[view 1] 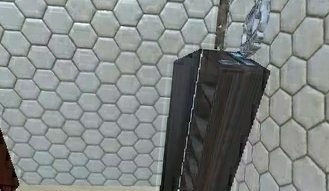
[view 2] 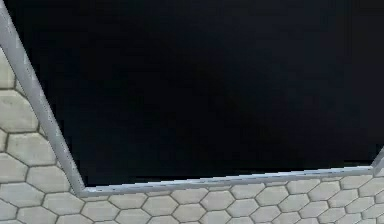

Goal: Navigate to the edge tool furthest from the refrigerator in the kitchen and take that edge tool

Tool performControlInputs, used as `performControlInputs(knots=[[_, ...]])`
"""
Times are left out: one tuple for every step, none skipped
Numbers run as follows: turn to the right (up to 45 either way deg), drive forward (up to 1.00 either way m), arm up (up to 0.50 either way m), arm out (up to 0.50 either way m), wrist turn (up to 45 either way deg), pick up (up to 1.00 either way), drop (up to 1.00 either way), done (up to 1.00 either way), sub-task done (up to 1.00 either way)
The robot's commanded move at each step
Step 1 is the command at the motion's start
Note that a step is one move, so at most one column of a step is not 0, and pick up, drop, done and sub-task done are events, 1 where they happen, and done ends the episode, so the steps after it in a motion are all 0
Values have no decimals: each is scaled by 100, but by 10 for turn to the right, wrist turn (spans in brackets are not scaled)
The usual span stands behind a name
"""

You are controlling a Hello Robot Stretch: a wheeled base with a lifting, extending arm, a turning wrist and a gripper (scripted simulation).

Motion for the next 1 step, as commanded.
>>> performControlInputs(knots=[[-30,0,0,0,0,0,0,0,0]])
